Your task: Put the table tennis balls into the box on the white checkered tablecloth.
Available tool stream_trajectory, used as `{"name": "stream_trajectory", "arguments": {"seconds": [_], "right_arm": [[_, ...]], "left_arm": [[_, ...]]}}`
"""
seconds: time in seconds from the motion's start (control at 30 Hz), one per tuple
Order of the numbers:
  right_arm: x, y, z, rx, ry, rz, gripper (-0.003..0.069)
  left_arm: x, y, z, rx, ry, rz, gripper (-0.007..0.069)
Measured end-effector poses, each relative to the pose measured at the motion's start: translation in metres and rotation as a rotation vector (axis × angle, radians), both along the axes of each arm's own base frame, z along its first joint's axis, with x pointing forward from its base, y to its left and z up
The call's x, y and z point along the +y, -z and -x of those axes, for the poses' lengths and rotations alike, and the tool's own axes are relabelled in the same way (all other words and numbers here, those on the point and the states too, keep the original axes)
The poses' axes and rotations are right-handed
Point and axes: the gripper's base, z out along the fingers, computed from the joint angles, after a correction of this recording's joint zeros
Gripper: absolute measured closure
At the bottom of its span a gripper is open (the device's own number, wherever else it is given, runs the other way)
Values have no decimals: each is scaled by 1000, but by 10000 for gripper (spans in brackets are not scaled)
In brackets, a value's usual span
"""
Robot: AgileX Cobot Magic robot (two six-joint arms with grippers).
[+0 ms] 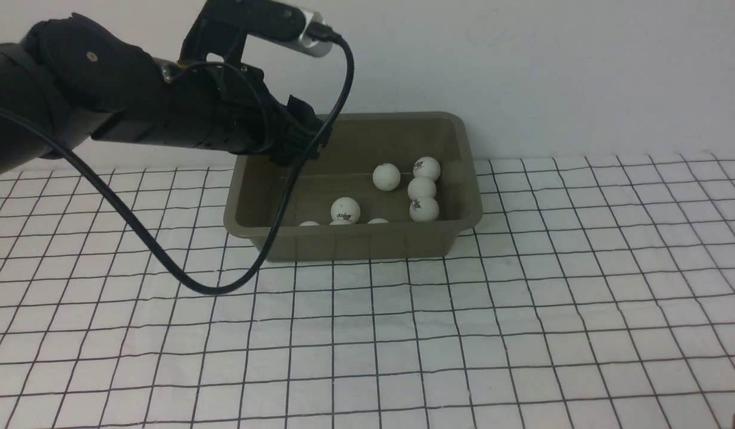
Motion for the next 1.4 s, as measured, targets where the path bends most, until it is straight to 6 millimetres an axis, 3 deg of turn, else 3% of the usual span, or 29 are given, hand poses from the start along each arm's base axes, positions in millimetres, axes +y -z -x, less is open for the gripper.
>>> {"name": "stream_trajectory", "arguments": {"seconds": [0.17, 0.33, 0.47, 0.6, 0.63, 0.7, 0.77, 0.83, 0.9, 0.97, 1.03, 1.2, 1.4], "right_arm": [[0, 0, 0, 0, 0, 0, 289], [0, 0, 0, 0, 0, 0, 289], [0, 0, 0, 0, 0, 0, 289], [0, 0, 0, 0, 0, 0, 289], [0, 0, 0, 0, 0, 0, 289], [0, 0, 0, 0, 0, 0, 289], [0, 0, 0, 0, 0, 0, 289], [0, 0, 0, 0, 0, 0, 289], [0, 0, 0, 0, 0, 0, 289], [0, 0, 0, 0, 0, 0, 289], [0, 0, 0, 0, 0, 0, 289], [0, 0, 0, 0, 0, 0, 289], [0, 0, 0, 0, 0, 0, 290]], "left_arm": [[10, -1, 3, 20, 32, -43, 199], [33, -27, 24, -7, 5, -133, 199], [54, -59, 55, -15, -120, -172, 199], [78, -95, 109, -57, -263, -192, 199], [80, -98, 115, -70, -269, -188, 199], [91, -101, 155, -102, -319, -177, 199], [95, -99, 173, -122, -329, -167, 199], [101, -78, 200, -120, -340, -158, 199], [103, -66, 207, -108, -345, -155, 199], [111, -27, 222, -49, -402, -133, 199], [115, -14, 227, -36, -432, -125, 199], [132, 45, 252, -87, -618, -74, 199], [140, 91, 269, -208, -744, -47, 199]]}}
